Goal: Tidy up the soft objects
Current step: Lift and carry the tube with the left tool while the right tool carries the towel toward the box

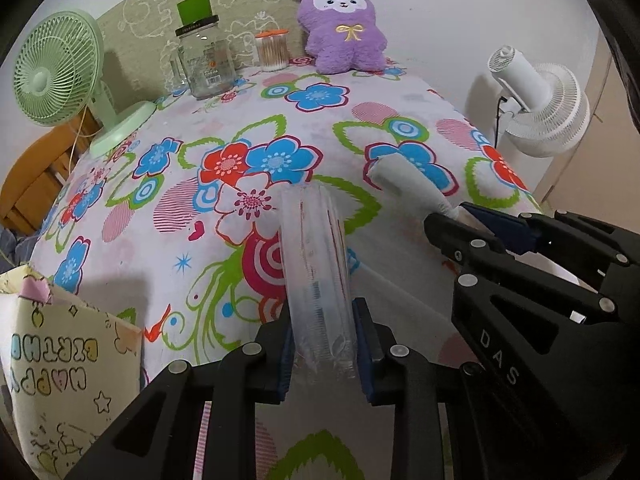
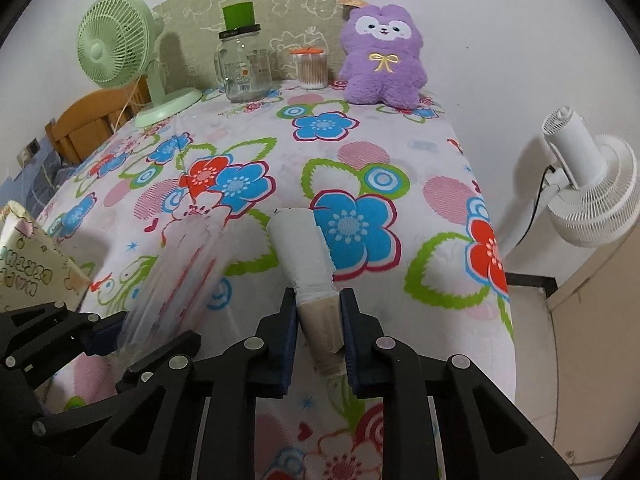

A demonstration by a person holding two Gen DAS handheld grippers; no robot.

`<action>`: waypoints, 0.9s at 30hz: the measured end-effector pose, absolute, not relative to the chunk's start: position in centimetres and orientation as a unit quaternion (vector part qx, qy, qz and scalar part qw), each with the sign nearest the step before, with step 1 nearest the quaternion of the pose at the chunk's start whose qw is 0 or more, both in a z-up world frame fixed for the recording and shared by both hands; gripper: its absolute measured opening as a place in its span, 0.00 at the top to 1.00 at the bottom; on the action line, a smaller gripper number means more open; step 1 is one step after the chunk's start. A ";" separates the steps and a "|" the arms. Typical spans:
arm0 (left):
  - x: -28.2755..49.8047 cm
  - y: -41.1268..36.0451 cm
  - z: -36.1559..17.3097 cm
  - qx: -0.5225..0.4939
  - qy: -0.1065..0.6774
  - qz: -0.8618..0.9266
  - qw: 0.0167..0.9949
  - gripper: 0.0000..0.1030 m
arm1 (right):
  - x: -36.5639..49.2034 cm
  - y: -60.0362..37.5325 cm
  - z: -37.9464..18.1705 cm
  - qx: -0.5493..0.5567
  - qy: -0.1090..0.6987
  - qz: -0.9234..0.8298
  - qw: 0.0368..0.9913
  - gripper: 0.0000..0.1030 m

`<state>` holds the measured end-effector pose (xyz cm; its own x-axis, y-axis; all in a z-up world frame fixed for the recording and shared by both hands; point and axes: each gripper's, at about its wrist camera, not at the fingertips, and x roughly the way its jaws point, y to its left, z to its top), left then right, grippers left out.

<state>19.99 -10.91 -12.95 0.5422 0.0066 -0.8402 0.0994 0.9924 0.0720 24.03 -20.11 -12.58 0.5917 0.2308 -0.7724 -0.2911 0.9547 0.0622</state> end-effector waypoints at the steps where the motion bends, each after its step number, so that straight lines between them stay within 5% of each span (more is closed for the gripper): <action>1: 19.8 -10.9 -12.8 0.054 0.476 -0.028 0.877 0.75 | 23.8 -20.1 -12.5 -0.034 0.427 0.145 0.892 0.78; 27: 13.6 -10.4 -9.6 0.049 0.438 -0.054 0.896 0.75 | 16.1 -20.3 -8.5 -0.002 0.397 0.102 0.912 0.78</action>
<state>13.59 -10.38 -9.56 0.6106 -0.0548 -0.7900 0.1403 0.9893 0.0398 16.14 -20.34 -8.51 0.6640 0.1843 -0.7247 -0.1869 0.9793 0.0778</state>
